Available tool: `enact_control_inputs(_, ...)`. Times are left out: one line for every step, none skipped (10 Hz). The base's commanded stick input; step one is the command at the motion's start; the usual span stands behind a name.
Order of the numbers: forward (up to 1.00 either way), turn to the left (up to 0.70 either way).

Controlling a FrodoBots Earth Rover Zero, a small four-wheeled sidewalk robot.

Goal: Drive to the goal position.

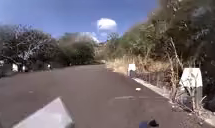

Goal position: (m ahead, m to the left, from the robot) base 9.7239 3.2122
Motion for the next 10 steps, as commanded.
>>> enact_control_inputs(0.5,0.0)
enact_control_inputs(0.5,0.0)
enact_control_inputs(0.5,0.0)
enact_control_inputs(0.5,-0.09)
enact_control_inputs(0.5,-0.27)
enact_control_inputs(0.5,-0.49)
enact_control_inputs(0.5,-0.5)
enact_control_inputs(0.5,-0.5)
enact_control_inputs(0.5,-0.15)
enact_control_inputs(0.5,0.0)
